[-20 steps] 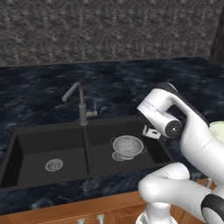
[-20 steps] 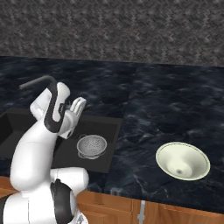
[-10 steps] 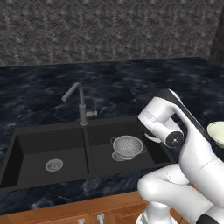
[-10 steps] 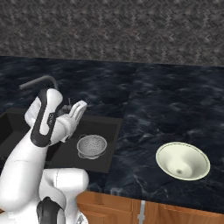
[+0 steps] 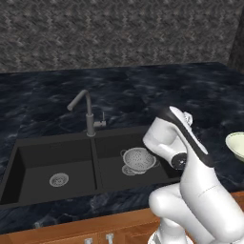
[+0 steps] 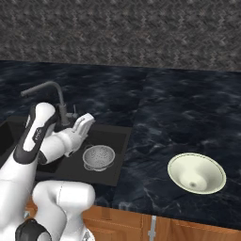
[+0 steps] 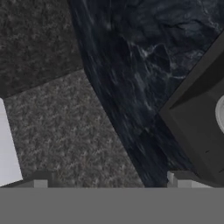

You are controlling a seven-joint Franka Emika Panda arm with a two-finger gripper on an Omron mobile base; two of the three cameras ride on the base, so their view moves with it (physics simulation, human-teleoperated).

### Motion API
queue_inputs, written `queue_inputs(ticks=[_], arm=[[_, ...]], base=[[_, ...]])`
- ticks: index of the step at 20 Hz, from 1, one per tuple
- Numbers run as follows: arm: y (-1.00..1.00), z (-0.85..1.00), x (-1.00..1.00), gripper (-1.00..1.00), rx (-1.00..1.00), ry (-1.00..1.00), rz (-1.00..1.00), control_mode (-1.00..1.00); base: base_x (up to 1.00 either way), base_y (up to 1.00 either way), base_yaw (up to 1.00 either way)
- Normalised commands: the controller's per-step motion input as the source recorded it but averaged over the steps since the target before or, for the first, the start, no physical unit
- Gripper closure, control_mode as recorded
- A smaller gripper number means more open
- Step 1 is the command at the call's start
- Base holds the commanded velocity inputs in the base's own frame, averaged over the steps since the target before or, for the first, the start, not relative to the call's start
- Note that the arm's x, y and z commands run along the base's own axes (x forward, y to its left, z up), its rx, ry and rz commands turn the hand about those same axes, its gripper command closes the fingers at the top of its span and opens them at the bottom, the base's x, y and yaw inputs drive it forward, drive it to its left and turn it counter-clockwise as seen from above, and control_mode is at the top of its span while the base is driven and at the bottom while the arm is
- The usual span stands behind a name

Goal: Place the bowl in the left basin and the colander in the right basin of the sink.

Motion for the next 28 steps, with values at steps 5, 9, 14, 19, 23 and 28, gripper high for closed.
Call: queue_inputs(ticks=[5, 9, 14, 19, 23, 28], arm=[[-0.13, 0.96, -0.32, -1.0, 0.0, 0.36, -0.35, -1.0], [-0.22, 0.84, -0.3, -1.0, 0.0, 0.4, -0.36, -1.0], [-0.31, 0.83, -0.29, -1.0, 0.03, 0.42, -0.37, -1.0], [-0.32, 0.78, -0.29, -1.0, 0.04, 0.45, -0.37, -1.0], [-0.29, 0.69, -0.3, -1.0, 0.04, 0.42, -0.37, -1.0], [-0.3, 0.62, -0.31, -1.0, 0.03, 0.37, -0.37, -1.0]], base=[[0.0, 0.0, 0.0], [0.0, 0.0, 0.0], [0.0, 0.0, 0.0], [0.0, 0.0, 0.0], [0.0, 0.0, 0.0], [0.0, 0.0, 0.0]])
